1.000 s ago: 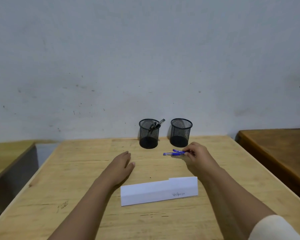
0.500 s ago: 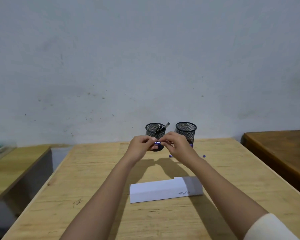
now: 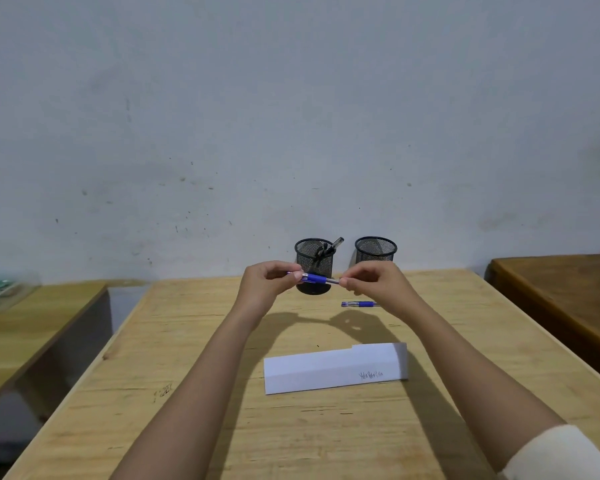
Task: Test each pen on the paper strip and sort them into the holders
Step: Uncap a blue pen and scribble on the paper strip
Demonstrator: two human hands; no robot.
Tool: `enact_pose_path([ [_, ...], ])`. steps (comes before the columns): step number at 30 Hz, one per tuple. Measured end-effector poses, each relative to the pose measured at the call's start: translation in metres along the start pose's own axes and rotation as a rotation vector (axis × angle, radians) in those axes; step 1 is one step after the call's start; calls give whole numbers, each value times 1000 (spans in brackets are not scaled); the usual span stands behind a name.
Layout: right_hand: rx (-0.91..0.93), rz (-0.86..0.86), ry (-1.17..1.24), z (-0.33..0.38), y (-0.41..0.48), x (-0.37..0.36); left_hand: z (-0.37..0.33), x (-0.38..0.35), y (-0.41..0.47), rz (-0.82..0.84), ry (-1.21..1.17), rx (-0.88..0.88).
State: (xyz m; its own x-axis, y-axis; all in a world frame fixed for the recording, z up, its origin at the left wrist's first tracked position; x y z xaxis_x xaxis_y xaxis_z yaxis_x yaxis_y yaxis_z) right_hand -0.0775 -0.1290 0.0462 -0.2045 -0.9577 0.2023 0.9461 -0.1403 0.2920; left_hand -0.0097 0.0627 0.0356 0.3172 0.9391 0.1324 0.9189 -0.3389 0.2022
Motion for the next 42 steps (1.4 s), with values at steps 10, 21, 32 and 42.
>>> enact_pose_path([
  [10, -112, -289, 719, -28, -10, -26, 3, -18, -7, 21, -99, -10],
  [21, -55, -199, 604, -16, -8, -37, -9, -20, -7, 0, 9, -83],
  [32, 34, -126, 330, 8, -6, -29, -2, -9, -12, 13, -5, -29],
  [42, -22, -391, 494, -14, -14, 39, 78, 90, -35, -313, 80, 188],
])
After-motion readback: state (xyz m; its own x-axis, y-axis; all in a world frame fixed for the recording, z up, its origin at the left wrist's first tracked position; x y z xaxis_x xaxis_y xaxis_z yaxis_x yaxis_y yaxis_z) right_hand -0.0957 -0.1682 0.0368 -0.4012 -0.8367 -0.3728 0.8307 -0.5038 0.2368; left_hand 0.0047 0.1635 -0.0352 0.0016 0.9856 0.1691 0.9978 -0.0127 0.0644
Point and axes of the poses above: each hand's wrist, its own y-axis towards the middle knuckle, its own x-axis out of the back of the hand, z = x × y, the point moved 9 cm from there along y, towards the middle knuckle, and after that the axes turned 7 degrees about y, right-handed, at the moved point
